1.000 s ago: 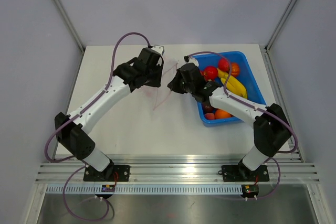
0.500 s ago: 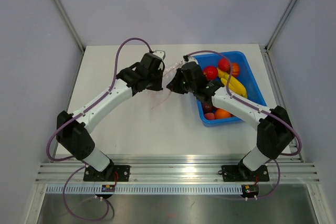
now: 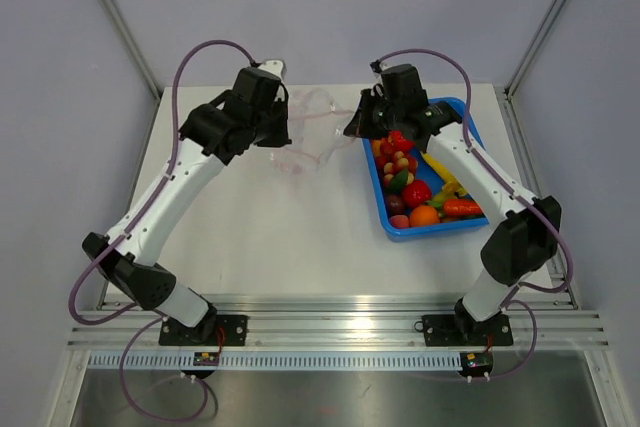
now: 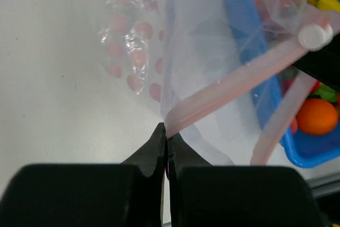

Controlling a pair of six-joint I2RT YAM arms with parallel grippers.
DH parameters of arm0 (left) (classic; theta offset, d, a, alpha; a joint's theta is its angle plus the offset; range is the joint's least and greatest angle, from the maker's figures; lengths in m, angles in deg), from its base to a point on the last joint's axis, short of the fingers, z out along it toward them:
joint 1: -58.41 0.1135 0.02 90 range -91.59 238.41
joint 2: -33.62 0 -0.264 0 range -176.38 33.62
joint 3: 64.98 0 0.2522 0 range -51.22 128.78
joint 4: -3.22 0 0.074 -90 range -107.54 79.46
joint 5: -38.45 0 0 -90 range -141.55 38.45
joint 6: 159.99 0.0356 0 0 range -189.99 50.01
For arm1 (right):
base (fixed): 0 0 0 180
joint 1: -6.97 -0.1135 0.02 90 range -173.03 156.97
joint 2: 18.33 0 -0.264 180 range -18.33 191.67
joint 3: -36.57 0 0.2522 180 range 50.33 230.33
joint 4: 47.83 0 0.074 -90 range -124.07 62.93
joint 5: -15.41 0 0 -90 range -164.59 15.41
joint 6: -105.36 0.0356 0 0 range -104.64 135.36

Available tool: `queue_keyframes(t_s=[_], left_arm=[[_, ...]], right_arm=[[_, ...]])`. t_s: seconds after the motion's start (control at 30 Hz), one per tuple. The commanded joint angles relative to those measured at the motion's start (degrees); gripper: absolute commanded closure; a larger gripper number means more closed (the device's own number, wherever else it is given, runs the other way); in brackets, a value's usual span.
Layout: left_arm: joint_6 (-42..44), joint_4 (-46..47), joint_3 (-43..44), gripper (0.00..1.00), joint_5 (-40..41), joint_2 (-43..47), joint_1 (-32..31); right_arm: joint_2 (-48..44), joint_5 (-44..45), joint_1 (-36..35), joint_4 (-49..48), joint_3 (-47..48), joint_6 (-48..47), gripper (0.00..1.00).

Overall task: Place the food in the zip-top bag and seal the zipper
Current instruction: Open the zipper of the food storage bag.

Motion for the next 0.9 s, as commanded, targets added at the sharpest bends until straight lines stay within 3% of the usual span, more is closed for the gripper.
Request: queue_keyframes(t_s=[0.0, 0.17, 0.37, 0.53, 0.63, 0.87], left_arm=[[-2.6, -10.8, 9.4, 1.0, 2.1, 2.3, -0.2], [-4.6, -14.9, 15.4, 1.0, 0.0, -1.0, -0.4], [-7.5, -4.2, 5.8, 1.0, -6.6, -3.2, -1.1], [-10.3, 8.0, -5.6, 1.0, -10.0, -3.2, -1.2], [-10.7, 8.9, -5.0, 1.0, -15.2, -5.8, -1.4], [-13.0, 9.4, -1.7, 1.0, -16.6, -10.9, -2.9]], right_arm=[[3.8, -8.3, 0.2, 10.1, 9.1, -7.7, 1.0], [5.2, -15.3, 0.2, 9.4, 11.5, -7.7, 1.0], [9.8, -16.9, 0.2, 8.6, 8.9, -7.3, 1.0], [11.2, -9.4, 0.2, 9.7, 7.2, -7.6, 1.0], [10.3, -4.7, 0.2, 9.7, 5.6, -7.0, 1.0], [6.9, 2.3, 0.2, 9.7, 1.5, -5.4, 0.95]])
